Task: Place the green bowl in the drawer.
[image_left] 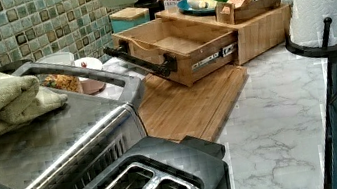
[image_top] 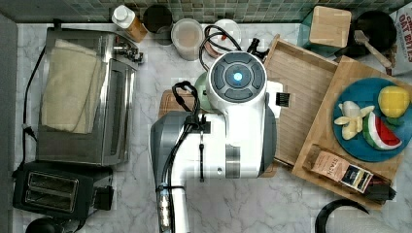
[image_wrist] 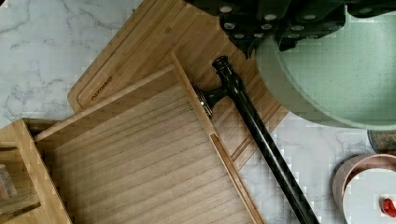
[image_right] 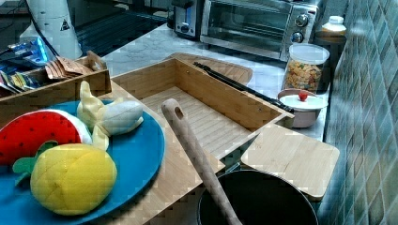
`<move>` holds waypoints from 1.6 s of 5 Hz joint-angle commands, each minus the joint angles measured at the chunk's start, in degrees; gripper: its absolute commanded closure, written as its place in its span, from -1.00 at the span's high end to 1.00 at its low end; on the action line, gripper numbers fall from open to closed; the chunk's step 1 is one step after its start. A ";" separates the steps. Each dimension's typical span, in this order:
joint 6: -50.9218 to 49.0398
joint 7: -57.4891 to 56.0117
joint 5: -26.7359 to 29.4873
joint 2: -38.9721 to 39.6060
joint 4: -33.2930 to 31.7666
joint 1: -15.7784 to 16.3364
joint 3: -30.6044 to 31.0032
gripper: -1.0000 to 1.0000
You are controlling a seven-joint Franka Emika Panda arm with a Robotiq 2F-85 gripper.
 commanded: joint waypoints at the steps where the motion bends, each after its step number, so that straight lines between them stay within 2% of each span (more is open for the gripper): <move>1: 0.01 0.02 -0.01 -0.01 -0.01 -0.28 0.28 -1.00; 3: 1.36 -0.42 2.33 3.31 2.83 -4.12 -3.55 -1.00; 4: 2.78 3.50 2.33 4.05 3.23 -5.64 -5.97 -1.00; 5: 5.80 9.39 1.76 2.89 1.70 -6.71 -7.31 -1.00; 6: 12.68 18.09 0.73 0.24 -3.29 -5.90 -9.67 -1.00; 7: 15.36 25.38 0.75 -0.09 -5.63 -6.76 -9.87 -1.00; 8: 14.78 34.62 0.98 1.20 -5.30 -6.14 -11.12 -1.00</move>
